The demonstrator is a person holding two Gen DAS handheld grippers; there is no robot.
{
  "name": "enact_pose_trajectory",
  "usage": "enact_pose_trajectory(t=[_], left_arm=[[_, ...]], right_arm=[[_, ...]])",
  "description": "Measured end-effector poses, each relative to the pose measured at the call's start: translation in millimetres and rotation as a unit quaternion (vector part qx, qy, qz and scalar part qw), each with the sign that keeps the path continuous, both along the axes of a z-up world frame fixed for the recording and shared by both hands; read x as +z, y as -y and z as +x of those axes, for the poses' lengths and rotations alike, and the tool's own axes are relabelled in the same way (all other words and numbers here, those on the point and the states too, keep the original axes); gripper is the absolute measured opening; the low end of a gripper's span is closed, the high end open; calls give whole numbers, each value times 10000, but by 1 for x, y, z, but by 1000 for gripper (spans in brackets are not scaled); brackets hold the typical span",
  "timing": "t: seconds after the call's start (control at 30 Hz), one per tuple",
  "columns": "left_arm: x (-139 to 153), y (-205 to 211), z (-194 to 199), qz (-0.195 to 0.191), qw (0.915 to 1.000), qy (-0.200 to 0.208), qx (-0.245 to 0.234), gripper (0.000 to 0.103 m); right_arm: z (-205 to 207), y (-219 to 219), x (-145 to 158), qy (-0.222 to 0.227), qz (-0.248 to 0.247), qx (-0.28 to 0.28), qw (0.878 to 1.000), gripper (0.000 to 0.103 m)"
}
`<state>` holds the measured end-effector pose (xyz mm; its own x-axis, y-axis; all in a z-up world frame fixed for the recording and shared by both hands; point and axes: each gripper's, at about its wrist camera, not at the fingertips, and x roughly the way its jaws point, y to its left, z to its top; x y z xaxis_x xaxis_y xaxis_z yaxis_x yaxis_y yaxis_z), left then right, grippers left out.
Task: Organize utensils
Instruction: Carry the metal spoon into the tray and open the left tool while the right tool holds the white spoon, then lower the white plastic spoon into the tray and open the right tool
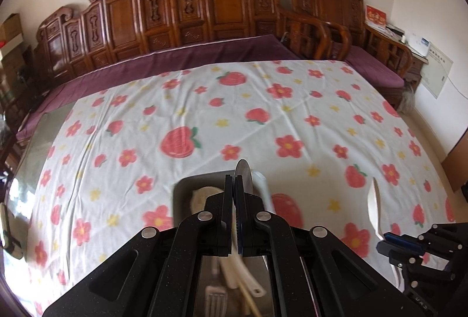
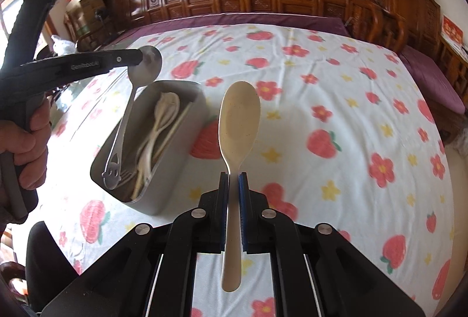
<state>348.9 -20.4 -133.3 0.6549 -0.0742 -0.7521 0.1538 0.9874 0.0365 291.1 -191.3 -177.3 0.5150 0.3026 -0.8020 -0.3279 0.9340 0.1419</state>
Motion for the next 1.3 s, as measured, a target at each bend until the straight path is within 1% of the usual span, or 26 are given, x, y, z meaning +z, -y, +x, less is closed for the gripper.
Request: enact_pose_trajectory(t=[0.2, 0.37, 0.53, 0.8, 1.17, 1.23, 1.3], left_arm=[[-16, -25, 8, 21, 9998, -133, 143, 1], [-29, -33, 13, 1, 9995, -243, 179, 1], [-36, -33, 16, -31, 9994, -312, 152, 1], [-40, -35, 16, -111, 9992, -355, 138, 2], [-28, -52, 2, -202, 9991, -281, 233, 2], [-29, -60, -3, -226, 9988, -318, 295, 5], [-30, -67, -8, -217, 9986, -343, 342, 13]], right_arm=[[5, -25, 3, 6, -42, 158, 9999, 9], [7, -39, 1, -32, -72, 259, 9996, 8], [8, -43, -3, -83, -108, 302, 9995, 9], [9, -49, -6, -111, -128, 331, 9993, 9], [13, -70, -3, -59, -31, 446, 9990, 9], [16, -76, -3, -65, 28, 461, 9989, 9], [18, -82, -3, -77, 85, 483, 9988, 9]])
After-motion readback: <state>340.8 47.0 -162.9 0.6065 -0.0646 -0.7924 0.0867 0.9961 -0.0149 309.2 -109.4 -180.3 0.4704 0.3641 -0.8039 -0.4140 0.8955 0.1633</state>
